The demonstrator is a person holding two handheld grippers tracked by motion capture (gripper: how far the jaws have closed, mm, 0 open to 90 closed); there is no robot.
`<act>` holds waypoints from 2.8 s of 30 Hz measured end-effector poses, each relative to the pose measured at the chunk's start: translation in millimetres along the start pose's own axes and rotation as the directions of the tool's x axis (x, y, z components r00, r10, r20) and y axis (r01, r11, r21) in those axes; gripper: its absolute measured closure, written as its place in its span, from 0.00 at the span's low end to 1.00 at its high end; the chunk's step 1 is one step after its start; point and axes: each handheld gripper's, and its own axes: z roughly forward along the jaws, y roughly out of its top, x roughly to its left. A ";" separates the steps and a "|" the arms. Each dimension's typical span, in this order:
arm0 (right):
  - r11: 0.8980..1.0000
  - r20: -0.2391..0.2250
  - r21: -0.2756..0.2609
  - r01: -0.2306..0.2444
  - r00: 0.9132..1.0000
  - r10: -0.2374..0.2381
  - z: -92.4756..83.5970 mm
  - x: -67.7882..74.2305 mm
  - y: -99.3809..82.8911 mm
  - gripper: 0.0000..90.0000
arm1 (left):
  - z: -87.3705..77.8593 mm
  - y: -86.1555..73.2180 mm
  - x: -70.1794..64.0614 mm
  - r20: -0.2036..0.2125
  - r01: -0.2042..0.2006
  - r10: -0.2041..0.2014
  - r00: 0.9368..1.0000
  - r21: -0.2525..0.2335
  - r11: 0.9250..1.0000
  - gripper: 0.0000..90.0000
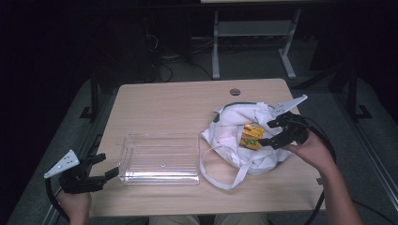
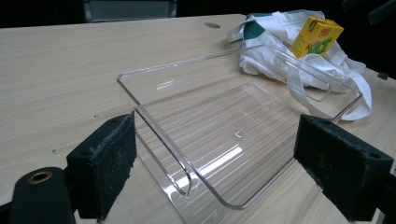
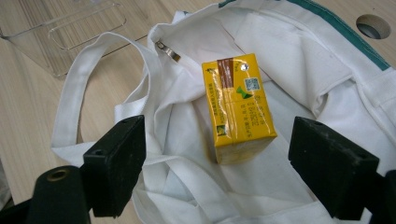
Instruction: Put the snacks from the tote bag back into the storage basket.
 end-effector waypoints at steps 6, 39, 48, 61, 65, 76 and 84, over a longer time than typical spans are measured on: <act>1.000 -0.010 0.027 0.003 1.000 -0.003 6.9 -3.3 7.3 0.20 | 0.2 0.2 -0.5 0.000 -0.001 0.001 1.000 0.001 1.000 0.14; 0.984 -0.017 0.167 0.071 0.997 -0.069 46.2 -13.1 30.8 0.25 | 0.8 -0.4 1.6 0.003 0.008 -0.008 1.000 0.003 1.000 0.14; 0.977 -0.010 0.199 0.082 0.997 -0.081 57.8 -15.3 31.4 0.31 | 0.6 -0.6 1.9 0.003 0.007 -0.007 1.000 0.001 1.000 0.14; 0.964 0.016 0.249 0.088 0.995 -0.095 64.9 -15.9 32.4 0.39 | 0.8 -0.4 1.8 0.003 0.005 -0.005 1.000 -0.001 1.000 0.14; 0.963 0.019 0.255 0.090 0.995 -0.098 65.8 -15.7 32.5 0.40 | 1.1 -0.2 1.4 0.005 0.005 -0.005 1.000 0.001 1.000 0.14; 0.958 0.031 0.270 0.101 0.993 -0.113 67.7 -14.9 33.6 0.43 | 1.2 -0.2 1.3 0.005 0.005 -0.005 1.000 0.002 1.000 0.14; 0.956 0.030 0.277 0.100 0.993 -0.113 70.5 -14.8 34.1 0.45 | 0.9 -0.2 1.4 0.004 0.005 -0.005 1.000 0.000 1.000 0.14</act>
